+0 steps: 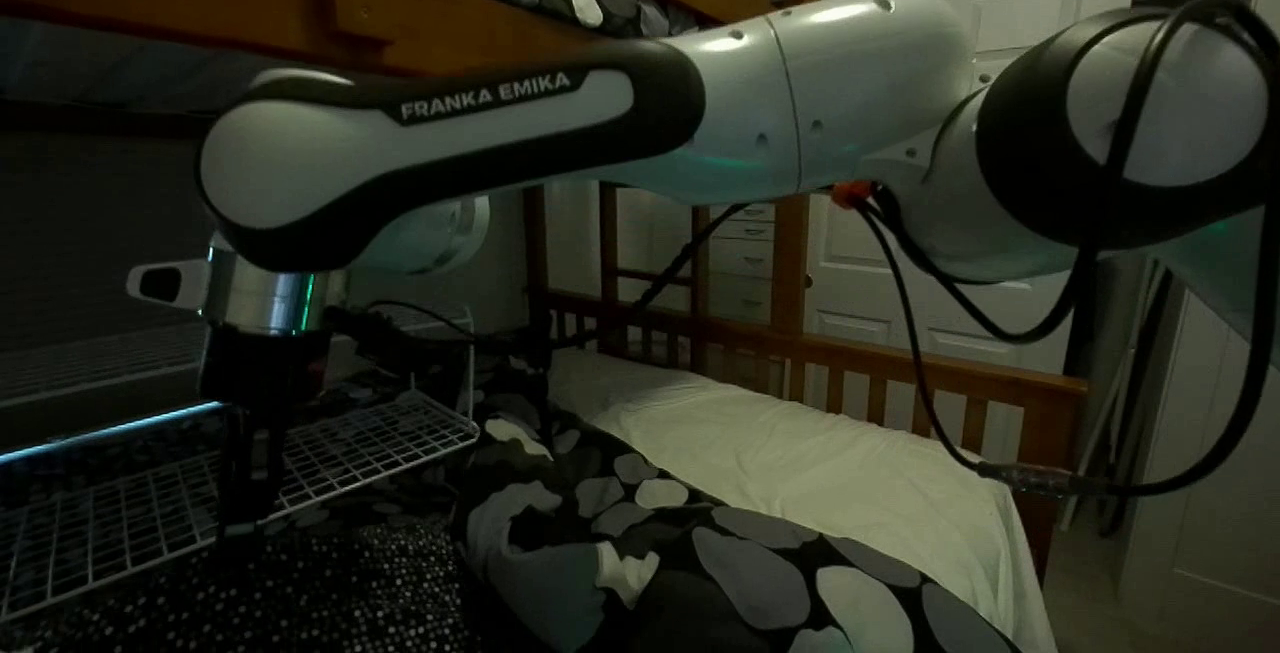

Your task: Move the black pillow to the right

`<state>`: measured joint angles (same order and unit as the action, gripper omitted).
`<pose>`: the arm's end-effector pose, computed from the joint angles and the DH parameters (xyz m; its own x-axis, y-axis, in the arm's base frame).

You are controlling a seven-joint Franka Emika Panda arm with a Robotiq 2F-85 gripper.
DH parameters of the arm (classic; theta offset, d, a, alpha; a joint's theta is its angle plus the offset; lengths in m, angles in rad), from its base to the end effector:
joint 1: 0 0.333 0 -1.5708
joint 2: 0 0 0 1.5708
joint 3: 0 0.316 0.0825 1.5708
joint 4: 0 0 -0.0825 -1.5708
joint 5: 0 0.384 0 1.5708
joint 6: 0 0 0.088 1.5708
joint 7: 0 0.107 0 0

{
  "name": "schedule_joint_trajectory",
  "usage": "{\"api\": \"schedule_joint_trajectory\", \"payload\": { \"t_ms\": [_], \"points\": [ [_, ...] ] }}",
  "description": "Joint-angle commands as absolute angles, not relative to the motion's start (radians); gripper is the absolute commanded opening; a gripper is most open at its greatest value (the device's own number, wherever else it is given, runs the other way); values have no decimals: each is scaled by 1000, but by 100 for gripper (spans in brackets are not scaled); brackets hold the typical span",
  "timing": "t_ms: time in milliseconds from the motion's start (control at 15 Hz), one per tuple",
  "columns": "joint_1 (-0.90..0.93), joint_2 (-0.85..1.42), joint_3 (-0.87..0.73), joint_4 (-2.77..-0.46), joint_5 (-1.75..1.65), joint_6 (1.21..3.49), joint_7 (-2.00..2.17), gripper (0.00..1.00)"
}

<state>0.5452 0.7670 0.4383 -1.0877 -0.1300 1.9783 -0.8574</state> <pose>0.5199 0.5660 0.4119 -0.1687 0.9547 0.2453 0.9854 0.1687 0.0212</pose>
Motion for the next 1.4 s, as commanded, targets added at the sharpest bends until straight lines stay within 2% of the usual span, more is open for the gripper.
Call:
{"api": "schedule_joint_trajectory", "payload": {
  "t_ms": [0,667,1333],
  "points": [
    [563,653,433,-1142,-140,1934,-762,1],
    [629,563,352,-1113,-370,1930,-553,1],
    [824,549,238,-975,-533,1700,-513,1]
  ]
}}
